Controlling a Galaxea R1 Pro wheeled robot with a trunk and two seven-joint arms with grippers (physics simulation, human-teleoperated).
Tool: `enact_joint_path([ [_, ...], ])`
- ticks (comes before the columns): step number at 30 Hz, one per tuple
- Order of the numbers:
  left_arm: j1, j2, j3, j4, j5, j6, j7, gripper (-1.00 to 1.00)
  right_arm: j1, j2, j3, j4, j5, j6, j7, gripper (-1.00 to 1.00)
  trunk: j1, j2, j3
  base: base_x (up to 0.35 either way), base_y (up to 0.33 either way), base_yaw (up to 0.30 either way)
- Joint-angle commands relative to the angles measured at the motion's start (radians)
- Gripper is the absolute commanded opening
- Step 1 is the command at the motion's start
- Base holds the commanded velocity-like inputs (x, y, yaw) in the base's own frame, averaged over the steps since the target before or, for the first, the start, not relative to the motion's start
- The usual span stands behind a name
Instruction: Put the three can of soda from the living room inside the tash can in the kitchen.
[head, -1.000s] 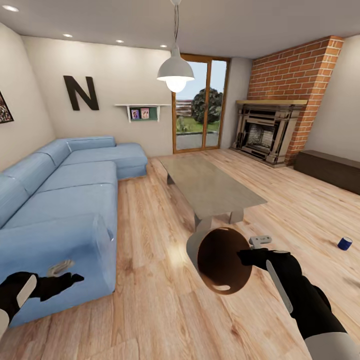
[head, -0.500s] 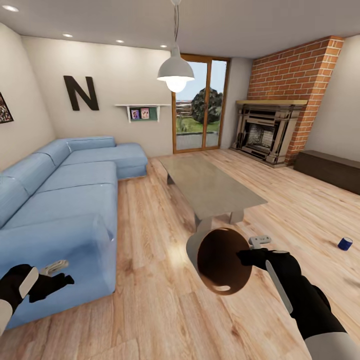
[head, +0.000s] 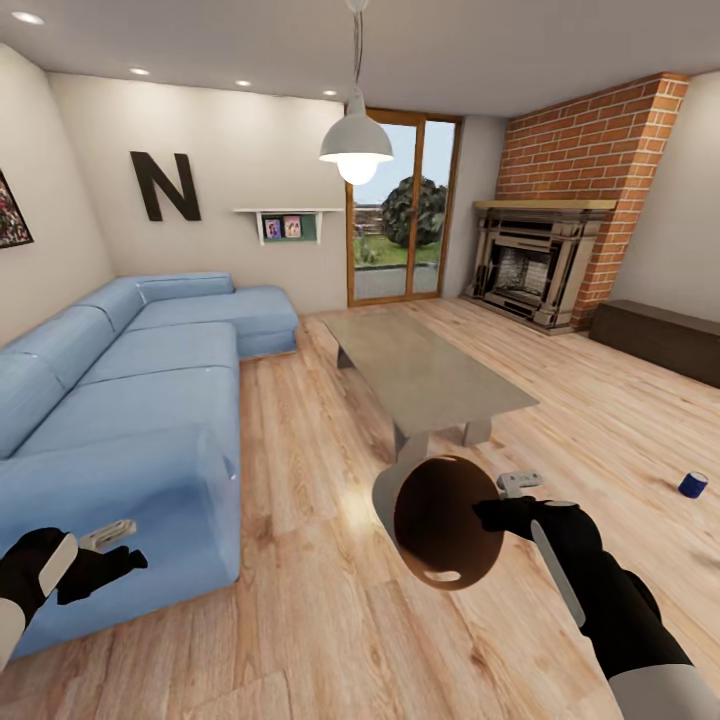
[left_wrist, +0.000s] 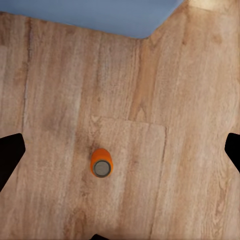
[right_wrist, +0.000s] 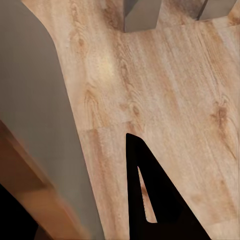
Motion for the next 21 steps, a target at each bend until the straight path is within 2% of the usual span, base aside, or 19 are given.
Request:
enact_joint_path([
  [1,0.0,0.0,0.0,0.001,0.0,0.0,0.0,1.0,0.0,0.0,0.0,0.0,-0.017,0.0,0.008,-1.0,0.0,0.0,0.0,-0.001,0.149,0.0],
  [10,0.0,0.0,-0.001,0.001,0.0,0.001,-0.004,1.0,0.0,0.001,0.002,0.0,-0.017,-0.001,0.008,-1.0,0.0,0.0,0.0,0.0,0.226,0.0],
  [21,0.0,0.0,-0.002,0.0,0.0,0.0,-0.003,1.0,0.0,0.001,0.005,0.0,-0.018,-0.002,0.006,-1.0,0.0,0.0,0.0,0.0,0.036,0.0],
])
